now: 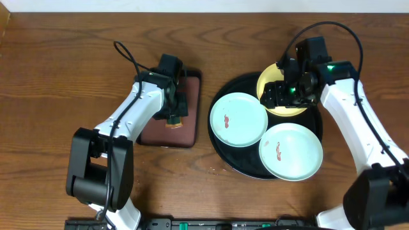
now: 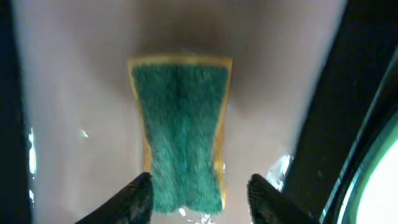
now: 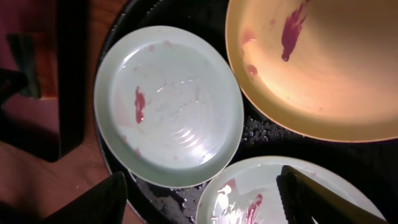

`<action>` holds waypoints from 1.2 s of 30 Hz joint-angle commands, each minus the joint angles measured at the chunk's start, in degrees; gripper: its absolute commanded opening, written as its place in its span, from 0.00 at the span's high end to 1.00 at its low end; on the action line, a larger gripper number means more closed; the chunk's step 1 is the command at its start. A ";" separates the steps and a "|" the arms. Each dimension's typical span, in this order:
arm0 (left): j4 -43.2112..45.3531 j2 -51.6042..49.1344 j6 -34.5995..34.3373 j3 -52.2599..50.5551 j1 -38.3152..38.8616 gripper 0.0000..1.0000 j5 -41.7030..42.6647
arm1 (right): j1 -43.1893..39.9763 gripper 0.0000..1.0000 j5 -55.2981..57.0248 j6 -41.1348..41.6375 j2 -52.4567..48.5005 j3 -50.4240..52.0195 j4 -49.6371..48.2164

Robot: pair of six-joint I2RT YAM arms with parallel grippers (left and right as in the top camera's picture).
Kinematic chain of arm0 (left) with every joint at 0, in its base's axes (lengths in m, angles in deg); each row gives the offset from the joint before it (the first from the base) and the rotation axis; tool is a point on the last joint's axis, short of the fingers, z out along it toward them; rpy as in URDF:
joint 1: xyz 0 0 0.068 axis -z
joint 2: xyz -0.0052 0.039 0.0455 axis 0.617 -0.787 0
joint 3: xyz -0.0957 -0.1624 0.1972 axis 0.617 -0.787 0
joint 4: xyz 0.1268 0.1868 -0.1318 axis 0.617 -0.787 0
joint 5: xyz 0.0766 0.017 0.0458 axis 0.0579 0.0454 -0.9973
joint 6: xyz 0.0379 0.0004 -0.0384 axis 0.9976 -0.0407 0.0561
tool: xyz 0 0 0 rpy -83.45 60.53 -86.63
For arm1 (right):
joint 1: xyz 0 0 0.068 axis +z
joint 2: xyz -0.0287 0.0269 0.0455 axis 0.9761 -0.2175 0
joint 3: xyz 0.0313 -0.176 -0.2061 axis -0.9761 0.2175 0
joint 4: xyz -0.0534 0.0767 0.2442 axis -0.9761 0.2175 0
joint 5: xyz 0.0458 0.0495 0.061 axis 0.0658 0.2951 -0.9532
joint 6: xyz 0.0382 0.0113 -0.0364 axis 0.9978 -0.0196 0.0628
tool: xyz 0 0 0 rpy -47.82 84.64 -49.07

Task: Clean dirty plates on tray and stack at the side
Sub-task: 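Grasp the green-yellow sponge in the water tray with the left gripper, then lift the sponge and carry it to the left pale green plate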

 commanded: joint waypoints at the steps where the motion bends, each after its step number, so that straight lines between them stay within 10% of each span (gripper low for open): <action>1: 1.84 -3.06 -0.11 -1.90 -0.04 0.56 -4.09 | 0.55 0.23 0.96 0.87 -3.02 -0.87 -0.24; 7: 3.37 -7.98 -0.31 -2.23 -0.04 0.92 -3.58 | 0.59 0.29 0.72 0.42 -7.41 -0.87 -1.31; 23: -9.62 5.40 0.35 7.23 -0.04 0.92 0.15 | 2.01 0.61 -0.87 -1.73 -20.11 -0.87 -2.29; 32: -7.28 9.92 -0.35 7.23 1.22 0.92 10.86 | 2.10 0.97 1.25 -0.42 -22.08 -0.87 -4.94; 36: -3.52 9.03 -3.74 7.23 4.52 0.93 11.43 | 2.16 0.99 1.25 1.75 -22.08 -0.87 -5.81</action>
